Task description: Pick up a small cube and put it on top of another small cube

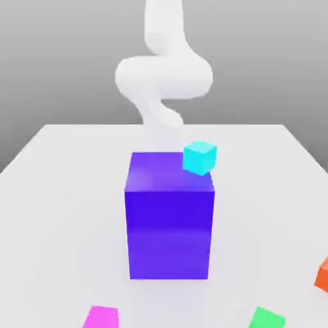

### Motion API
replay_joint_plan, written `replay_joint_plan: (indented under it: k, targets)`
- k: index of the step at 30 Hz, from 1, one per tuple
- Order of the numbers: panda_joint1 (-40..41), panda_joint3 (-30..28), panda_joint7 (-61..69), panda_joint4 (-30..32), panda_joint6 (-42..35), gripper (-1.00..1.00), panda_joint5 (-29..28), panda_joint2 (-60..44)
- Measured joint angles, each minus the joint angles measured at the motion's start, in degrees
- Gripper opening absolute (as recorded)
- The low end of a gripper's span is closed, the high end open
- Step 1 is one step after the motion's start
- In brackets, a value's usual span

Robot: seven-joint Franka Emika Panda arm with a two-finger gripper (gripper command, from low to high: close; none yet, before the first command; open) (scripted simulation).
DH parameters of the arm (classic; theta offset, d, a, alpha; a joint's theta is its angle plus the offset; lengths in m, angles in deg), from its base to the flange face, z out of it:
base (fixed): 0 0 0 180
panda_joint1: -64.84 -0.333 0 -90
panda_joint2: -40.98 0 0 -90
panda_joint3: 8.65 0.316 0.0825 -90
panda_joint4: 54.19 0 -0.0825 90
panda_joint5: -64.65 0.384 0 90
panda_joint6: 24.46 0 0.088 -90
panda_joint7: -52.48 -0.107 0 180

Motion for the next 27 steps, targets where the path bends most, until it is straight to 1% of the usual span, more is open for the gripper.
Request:
replay_joint_plan:
  k: [8, 17, 22, 27]
  targets:
    - [-7.51, -8.89, 18.98, 0.13, 3.38, 0.0, 2.96, -12.28]
    - [-13.5, -17.17, 41.97, 0.26, 7.01, 0.0, 9.11, -26.09]
    - [-14.94, -19.88, 55.38, 0.28, 8.87, 0.0, 13.45, -34.04]
    - [-14.69, -20.76, 68.45, 0.3, 10.72, 0.0, 17.32, -41.96]
